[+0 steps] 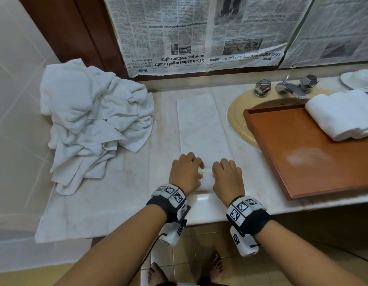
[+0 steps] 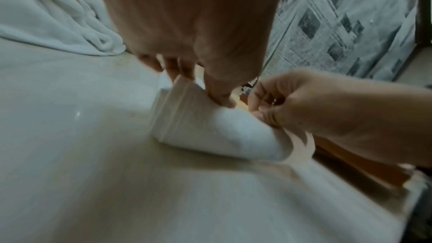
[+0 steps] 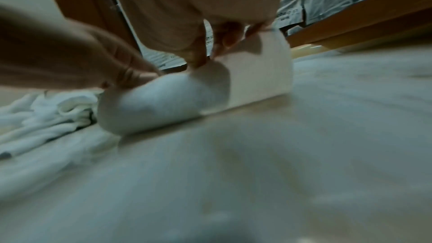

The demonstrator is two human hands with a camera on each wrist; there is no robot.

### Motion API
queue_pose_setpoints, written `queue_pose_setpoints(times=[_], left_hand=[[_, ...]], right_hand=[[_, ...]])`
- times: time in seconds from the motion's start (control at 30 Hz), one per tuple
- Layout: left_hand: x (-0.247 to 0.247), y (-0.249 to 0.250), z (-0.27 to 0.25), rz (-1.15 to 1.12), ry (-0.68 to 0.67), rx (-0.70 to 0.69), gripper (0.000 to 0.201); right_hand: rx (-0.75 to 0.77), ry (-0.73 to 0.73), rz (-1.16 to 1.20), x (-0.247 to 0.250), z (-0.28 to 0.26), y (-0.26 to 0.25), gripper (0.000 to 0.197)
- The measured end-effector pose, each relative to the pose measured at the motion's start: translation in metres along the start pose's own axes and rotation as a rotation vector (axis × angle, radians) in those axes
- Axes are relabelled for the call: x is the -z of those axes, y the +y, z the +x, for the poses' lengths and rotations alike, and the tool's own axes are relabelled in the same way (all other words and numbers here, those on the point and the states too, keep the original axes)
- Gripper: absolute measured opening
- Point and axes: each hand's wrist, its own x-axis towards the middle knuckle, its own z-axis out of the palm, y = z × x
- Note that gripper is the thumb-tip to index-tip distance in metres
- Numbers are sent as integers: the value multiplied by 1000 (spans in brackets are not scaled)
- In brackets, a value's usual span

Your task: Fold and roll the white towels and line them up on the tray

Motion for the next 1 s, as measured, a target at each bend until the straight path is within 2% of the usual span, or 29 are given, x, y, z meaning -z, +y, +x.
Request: queue_pose_setpoints(times=[0.07, 0.13, 0.23, 0.3, 0.37, 0.53, 0.7, 0.83, 0.9, 1.0], left_hand=[[-3, 3, -9, 9, 96, -150, 21], [-13, 1, -20, 47, 145, -242, 27], [-25, -3, -34, 49, 164, -279, 35], [-28, -8, -36, 78, 114, -290, 50], [-27, -10, -32, 139, 81, -282, 59], [-21, -14, -17, 158, 33, -268, 58], [-17, -35, -21, 86, -37, -262, 55], [-15, -49, -33, -87, -106, -152, 76], [-8, -54, -37, -177, -203, -100, 71], [7, -59, -35, -296, -399, -53, 47]], right_hand=[[67, 77, -26, -8, -13, 2, 26], [88, 92, -14, -14, -24, 8, 25], [117, 28, -36, -20, -32, 16, 47], [131, 35, -59, -21, -25, 17, 48], [136, 25, -73, -20, -16, 14, 47], [127, -97, -31, -13, -5, 14, 55], [123, -234, 147, 0, 4, 13, 38], [53, -338, 244, 7, 4, -1, 36], [16, -398, 261, 6, 2, -5, 40], [16, -497, 238, 6, 3, -9, 36]])
